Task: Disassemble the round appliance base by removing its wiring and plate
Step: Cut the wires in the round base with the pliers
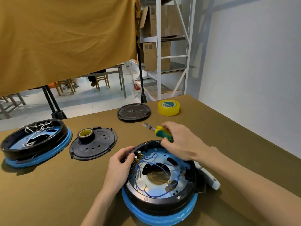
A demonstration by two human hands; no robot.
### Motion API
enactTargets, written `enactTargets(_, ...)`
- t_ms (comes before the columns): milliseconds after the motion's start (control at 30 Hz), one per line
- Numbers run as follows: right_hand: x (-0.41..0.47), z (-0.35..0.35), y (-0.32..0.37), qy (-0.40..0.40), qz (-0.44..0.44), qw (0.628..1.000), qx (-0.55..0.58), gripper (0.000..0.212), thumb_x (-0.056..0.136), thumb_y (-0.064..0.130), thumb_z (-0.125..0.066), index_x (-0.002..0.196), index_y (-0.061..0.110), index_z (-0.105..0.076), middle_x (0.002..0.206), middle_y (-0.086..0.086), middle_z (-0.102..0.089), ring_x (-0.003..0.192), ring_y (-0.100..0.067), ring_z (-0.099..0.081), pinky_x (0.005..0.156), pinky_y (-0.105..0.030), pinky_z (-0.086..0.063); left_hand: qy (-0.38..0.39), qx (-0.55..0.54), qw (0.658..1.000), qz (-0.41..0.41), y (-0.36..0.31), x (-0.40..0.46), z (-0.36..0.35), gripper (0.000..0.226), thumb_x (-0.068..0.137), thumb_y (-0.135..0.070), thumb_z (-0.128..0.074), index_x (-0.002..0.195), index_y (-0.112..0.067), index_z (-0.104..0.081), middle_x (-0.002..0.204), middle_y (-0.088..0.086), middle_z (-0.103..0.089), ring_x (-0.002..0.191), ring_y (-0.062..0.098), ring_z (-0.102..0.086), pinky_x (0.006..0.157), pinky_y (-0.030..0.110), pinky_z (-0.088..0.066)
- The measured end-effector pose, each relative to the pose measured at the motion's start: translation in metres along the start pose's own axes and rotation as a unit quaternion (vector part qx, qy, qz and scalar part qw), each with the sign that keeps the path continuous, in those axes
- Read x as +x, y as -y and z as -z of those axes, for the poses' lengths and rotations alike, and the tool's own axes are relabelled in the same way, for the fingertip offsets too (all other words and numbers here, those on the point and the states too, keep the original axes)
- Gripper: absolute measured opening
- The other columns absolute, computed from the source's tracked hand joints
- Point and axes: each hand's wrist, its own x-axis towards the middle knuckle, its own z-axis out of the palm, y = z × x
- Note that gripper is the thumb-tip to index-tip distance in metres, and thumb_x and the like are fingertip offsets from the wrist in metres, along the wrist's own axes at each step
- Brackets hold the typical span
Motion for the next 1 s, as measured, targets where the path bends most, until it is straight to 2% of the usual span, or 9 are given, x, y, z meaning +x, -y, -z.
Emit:
enactTargets(100,-0.014,-0.013,0.015,0.077,0.03,0.991,-0.102,0.044,0.088,0.047,-0.047,0.12,0.018,-0.056,0.101,-0.002,-0.058,0.088,-0.018,-0.054,0.082,-0.039,-0.052,-0.002,-0.004,1.0,-0.001,0.001,-0.001,0.001,0.026,0.102,-0.018,-0.06,0.124,-0.029,-0.07,0.115,-0.019,-0.069,0.11,-0.004,-0.063,0.085,0.014,-0.049)
enactTargets(200,-0.022,-0.02,0.018,0.085,0.058,0.972,-0.211,0.05,0.086,0.052,-0.043,0.12,0.017,-0.057,0.099,-0.002,-0.057,0.085,-0.02,-0.053,0.078,-0.039,-0.052,-0.001,0.005,1.0,-0.001,0.001,-0.002,0.001,0.026,0.103,-0.02,-0.06,0.124,-0.033,-0.068,0.112,-0.025,-0.067,0.107,-0.01,-0.061,0.08,0.009,-0.048)
enactTargets(300,-0.025,-0.018,0.015,0.088,0.067,0.958,-0.267,0.052,0.085,0.053,-0.039,0.118,0.018,-0.058,0.099,-0.002,-0.058,0.083,-0.02,-0.052,0.075,-0.037,-0.05,-0.003,0.002,1.0,0.0,0.002,-0.002,0.001,0.026,0.103,-0.02,-0.06,0.125,-0.032,-0.068,0.113,-0.024,-0.066,0.11,-0.006,-0.061,0.079,0.008,-0.048)
enactTargets(567,-0.023,-0.023,0.018,0.095,0.082,0.947,-0.297,0.059,0.081,0.056,-0.032,0.115,0.017,-0.06,0.095,-0.003,-0.057,0.08,-0.02,-0.05,0.072,-0.036,-0.049,-0.005,0.0,1.0,-0.001,0.0,-0.004,0.001,0.029,0.103,-0.019,-0.059,0.13,-0.025,-0.068,0.118,-0.017,-0.068,0.114,-0.003,-0.06,0.091,0.017,-0.048)
enactTargets(800,-0.019,-0.017,0.027,0.107,0.089,0.942,-0.306,0.049,0.081,0.053,-0.034,0.102,0.017,-0.059,0.088,-0.003,-0.054,0.075,-0.021,-0.048,0.068,-0.035,-0.045,-0.006,-0.002,1.0,0.0,0.0,-0.004,0.0,0.028,0.103,-0.019,-0.059,0.128,-0.027,-0.068,0.115,-0.019,-0.069,0.107,-0.009,-0.062,0.075,0.003,-0.048)
enactTargets(933,-0.015,-0.013,0.034,0.115,0.104,0.935,-0.318,0.038,0.084,0.051,-0.041,0.091,0.016,-0.054,0.081,-0.004,-0.05,0.071,-0.022,-0.046,0.063,-0.034,-0.038,-0.009,0.005,1.0,0.0,0.0,-0.004,0.0,0.029,0.104,-0.019,-0.058,0.131,-0.024,-0.067,0.119,-0.013,-0.069,0.11,-0.005,-0.061,0.074,0.002,-0.047)
enactTargets(1000,-0.013,-0.013,0.037,0.116,0.111,0.93,-0.33,0.036,0.087,0.05,-0.045,0.093,0.015,-0.053,0.084,-0.006,-0.053,0.071,-0.023,-0.046,0.063,-0.034,-0.04,-0.009,0.009,1.0,-0.001,0.0,-0.005,-0.001,0.03,0.104,-0.019,-0.058,0.132,-0.025,-0.067,0.121,-0.011,-0.069,0.112,-0.005,-0.059,0.076,0.003,-0.046)
